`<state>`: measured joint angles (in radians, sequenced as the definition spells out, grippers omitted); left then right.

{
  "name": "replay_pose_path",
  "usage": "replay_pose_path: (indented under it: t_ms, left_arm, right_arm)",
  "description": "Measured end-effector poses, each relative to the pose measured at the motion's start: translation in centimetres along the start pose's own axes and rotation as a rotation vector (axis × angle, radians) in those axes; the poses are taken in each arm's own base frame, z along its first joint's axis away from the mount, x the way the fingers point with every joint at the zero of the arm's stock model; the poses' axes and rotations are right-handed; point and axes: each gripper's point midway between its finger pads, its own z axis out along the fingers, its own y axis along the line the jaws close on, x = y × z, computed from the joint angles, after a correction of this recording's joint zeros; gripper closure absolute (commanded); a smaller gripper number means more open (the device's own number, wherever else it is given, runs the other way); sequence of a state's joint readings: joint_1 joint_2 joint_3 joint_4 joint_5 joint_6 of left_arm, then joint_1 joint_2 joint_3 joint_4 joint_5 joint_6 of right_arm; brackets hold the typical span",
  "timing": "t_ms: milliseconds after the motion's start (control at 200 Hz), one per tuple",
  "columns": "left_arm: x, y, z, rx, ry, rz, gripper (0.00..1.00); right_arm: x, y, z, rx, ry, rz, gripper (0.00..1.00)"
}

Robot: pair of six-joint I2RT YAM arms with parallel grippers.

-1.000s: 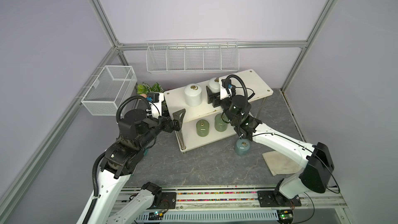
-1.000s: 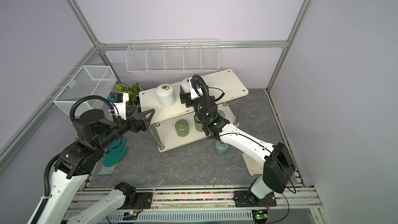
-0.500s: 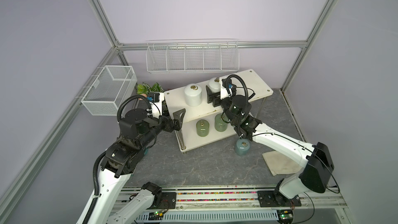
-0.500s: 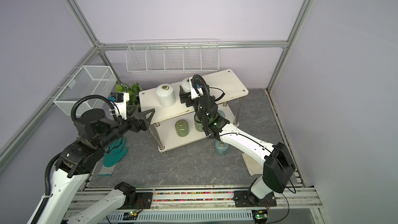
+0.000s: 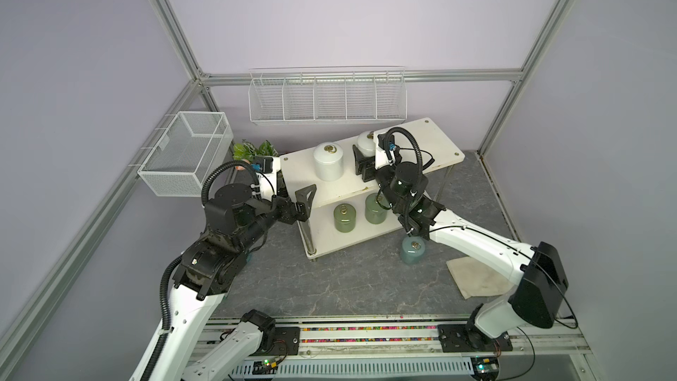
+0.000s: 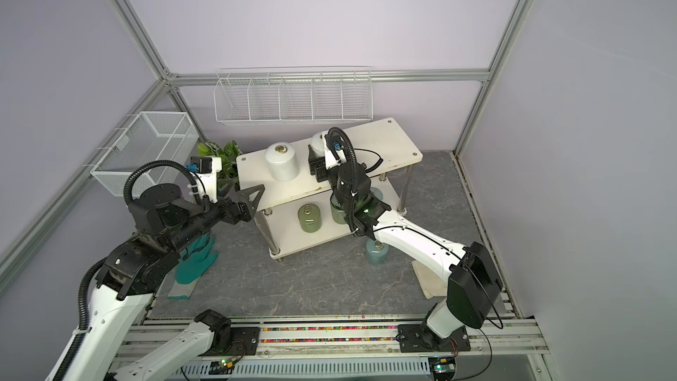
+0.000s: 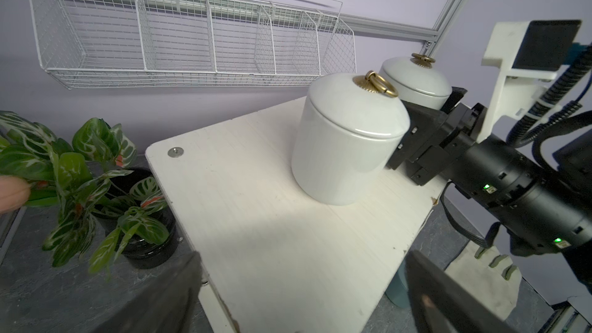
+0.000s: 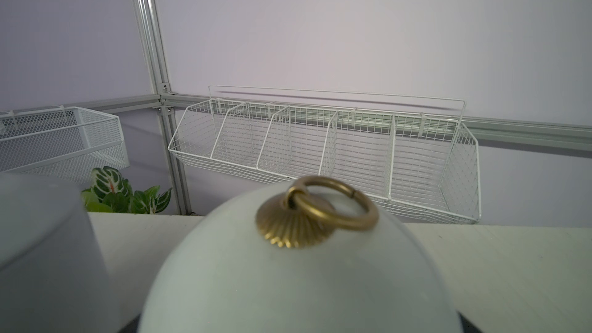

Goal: Remove the tea canisters from the shelf
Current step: Pick up the tea canister from the shelf.

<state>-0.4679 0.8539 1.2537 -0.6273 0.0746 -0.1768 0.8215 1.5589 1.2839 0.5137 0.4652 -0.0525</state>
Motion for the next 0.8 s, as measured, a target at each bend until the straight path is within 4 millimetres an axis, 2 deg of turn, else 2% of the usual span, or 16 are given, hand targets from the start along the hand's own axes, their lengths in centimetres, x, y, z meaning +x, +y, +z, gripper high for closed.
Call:
replay_pose_path:
  t_ms: [305, 800]
  left_arm:
    - [0.0, 0.0, 0.0, 0.0, 0.0, 0.0, 0.0]
    - [0.1, 0.0, 0.1, 0.0, 0.004, -0.001, 0.0]
  right_arm:
    - [-0.1, 0.2, -0.2, -0.02, -0.003, -0.007, 0.42]
    - [-0.7, -0.5, -2.4, -0.036, 0.019, -0.07, 0.42]
